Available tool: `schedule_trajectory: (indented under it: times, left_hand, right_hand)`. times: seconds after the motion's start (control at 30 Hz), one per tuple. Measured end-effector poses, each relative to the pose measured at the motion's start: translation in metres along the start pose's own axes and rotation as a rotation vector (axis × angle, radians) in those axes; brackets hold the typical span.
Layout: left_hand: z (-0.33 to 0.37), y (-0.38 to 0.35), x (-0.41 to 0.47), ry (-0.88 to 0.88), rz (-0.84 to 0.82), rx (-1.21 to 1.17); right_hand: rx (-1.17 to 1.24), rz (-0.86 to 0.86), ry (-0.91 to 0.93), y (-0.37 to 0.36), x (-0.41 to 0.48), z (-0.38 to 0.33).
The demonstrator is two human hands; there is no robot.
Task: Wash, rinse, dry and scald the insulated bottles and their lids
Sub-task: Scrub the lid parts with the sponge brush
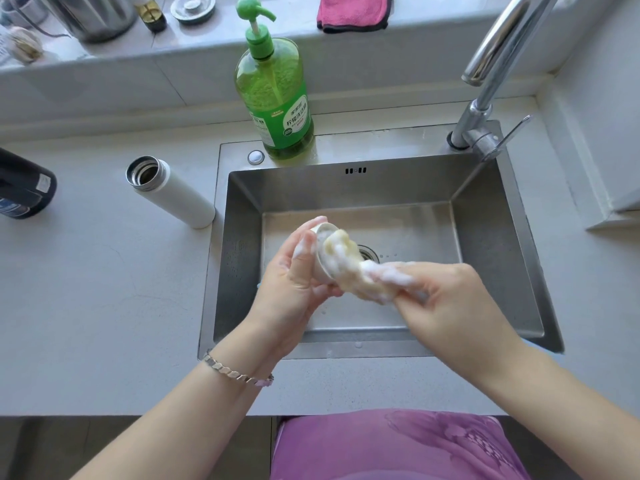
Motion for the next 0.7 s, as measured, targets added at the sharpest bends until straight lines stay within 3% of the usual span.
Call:
schedule_trajectory:
  times: [0.07, 0.23, 0.37, 0.5, 0.63, 0.7]
  left_hand:
    - [-0.001, 0.0, -0.001, 0.006, -0.004, 0.011]
    - [0.002, 0.001, -0.004, 0.039, -0.058, 0.053]
    - [0.0, 0.0, -0.006, 0.043, -0.072, 0.067]
    - [0.005, -0.001, -0.005, 0.026, -0.064, 0.025]
    - [0.002, -0.005, -0.004, 0.009, -0.042, 0.034]
    - [-0.001, -0.006, -0.006, 0.018, -0.04, 0.034]
  right_hand:
    - [0.027, -0.001, 0.065, 0.0, -0.001, -0.008]
    - [-0.007, 0.076, -0.04, -0.001, 0.006, 0.008]
    - [-0.013, 0.101, 0.047, -0.001, 0.003, -0.009]
    - [-0.002, 0.109, -0.104, -0.001, 0.008, 0.009]
    - [-0.042, 0.069, 0.004, -0.001, 0.004, -0.01]
    - [-0.03, 0.082, -0.035, -0.002, 0.009, -0.005]
Point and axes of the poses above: each hand's wrist, its own x-axis towards the middle knuckle, its own y-axis out of the back of the hand, z = x × y, the point moved 1 cm from there along x, towards the middle knuckle, and after that the axes turned 12 degrees about -x, right-handed, at the moved point
